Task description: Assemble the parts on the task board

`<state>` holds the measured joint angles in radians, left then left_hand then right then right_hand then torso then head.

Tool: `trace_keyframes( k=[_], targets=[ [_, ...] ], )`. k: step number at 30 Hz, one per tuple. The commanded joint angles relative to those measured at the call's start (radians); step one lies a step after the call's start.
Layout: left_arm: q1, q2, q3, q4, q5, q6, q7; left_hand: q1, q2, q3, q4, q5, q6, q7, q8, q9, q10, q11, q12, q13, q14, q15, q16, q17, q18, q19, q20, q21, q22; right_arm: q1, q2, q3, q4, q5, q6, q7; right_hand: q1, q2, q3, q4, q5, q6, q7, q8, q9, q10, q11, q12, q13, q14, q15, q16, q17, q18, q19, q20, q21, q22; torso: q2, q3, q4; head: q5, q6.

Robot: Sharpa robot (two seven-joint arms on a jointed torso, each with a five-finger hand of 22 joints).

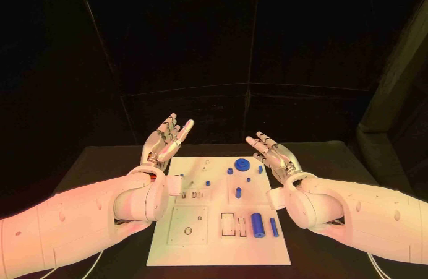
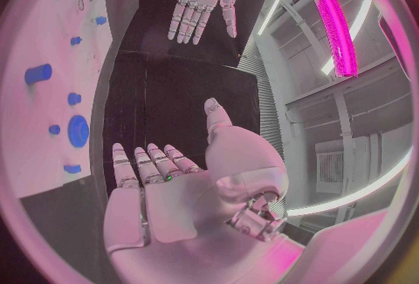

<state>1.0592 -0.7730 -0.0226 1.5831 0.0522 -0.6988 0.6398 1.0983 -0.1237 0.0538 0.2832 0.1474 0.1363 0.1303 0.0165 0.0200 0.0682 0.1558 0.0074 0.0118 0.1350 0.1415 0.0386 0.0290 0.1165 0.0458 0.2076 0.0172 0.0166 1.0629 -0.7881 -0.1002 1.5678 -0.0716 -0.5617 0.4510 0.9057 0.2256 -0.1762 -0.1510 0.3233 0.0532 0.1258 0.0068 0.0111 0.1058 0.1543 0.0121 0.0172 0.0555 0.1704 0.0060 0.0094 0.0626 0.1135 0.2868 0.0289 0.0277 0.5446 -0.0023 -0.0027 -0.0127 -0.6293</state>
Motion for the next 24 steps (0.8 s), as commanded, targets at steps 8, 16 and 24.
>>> trace_keyframes(
  k=[8,16,24],
  targets=[
    [0.003,-0.006,-0.001,-0.014,0.018,0.078,0.164,0.041,0.010,0.018,0.014,0.006,0.015,0.085,0.006,0.002,0.013,0.026,0.008,0.004,0.021,0.026,0.015,0.005,0.018,-0.001,0.023,0.005,0.002,0.005,-0.016,-0.005,-0.013,-0.084,0.112,-0.018,0.150,0.022,0.012,-0.099,-0.018,0.118,0.129,0.032,0.018,0.093,0.063,0.019,0.011,0.129,0.049,0.039,0.021,-0.001,0.076,0.010,0.043,0.021,0.001,-0.0001,-0.0008,0.001,-0.009],
    [0.003,-0.028,-0.001,-0.011,0.018,0.106,0.158,0.071,0.057,0.048,0.009,-0.001,0.157,0.159,0.034,0.020,0.238,0.111,0.058,0.032,0.302,0.107,0.146,0.051,0.001,0.105,0.084,0.066,0.037,0.011,-0.037,0.011,-0.057,-0.195,0.090,0.016,0.340,0.001,0.094,-0.139,-0.033,0.501,0.155,0.147,0.064,0.663,0.086,0.151,0.061,0.671,0.045,0.223,0.070,0.081,0.478,0.003,0.247,0.114,0.000,-0.0037,-0.0022,0.000,-0.006],
    [0.008,-0.068,-0.001,-0.002,-0.039,0.172,0.112,0.203,0.074,0.047,-0.069,-0.009,0.542,0.140,0.109,0.050,0.759,0.065,0.177,0.057,0.754,0.035,0.287,0.097,0.066,0.613,0.078,0.322,0.148,0.052,-0.035,0.037,-0.128,-0.419,0.132,-0.022,0.428,-0.049,0.163,-0.141,-0.071,0.775,0.117,0.167,0.058,0.857,0.029,0.144,0.043,0.936,-0.029,0.225,0.055,0.120,0.696,-0.038,0.358,0.142,0.014,-0.0039,-0.0041,0.003,-0.002]
  ],
)
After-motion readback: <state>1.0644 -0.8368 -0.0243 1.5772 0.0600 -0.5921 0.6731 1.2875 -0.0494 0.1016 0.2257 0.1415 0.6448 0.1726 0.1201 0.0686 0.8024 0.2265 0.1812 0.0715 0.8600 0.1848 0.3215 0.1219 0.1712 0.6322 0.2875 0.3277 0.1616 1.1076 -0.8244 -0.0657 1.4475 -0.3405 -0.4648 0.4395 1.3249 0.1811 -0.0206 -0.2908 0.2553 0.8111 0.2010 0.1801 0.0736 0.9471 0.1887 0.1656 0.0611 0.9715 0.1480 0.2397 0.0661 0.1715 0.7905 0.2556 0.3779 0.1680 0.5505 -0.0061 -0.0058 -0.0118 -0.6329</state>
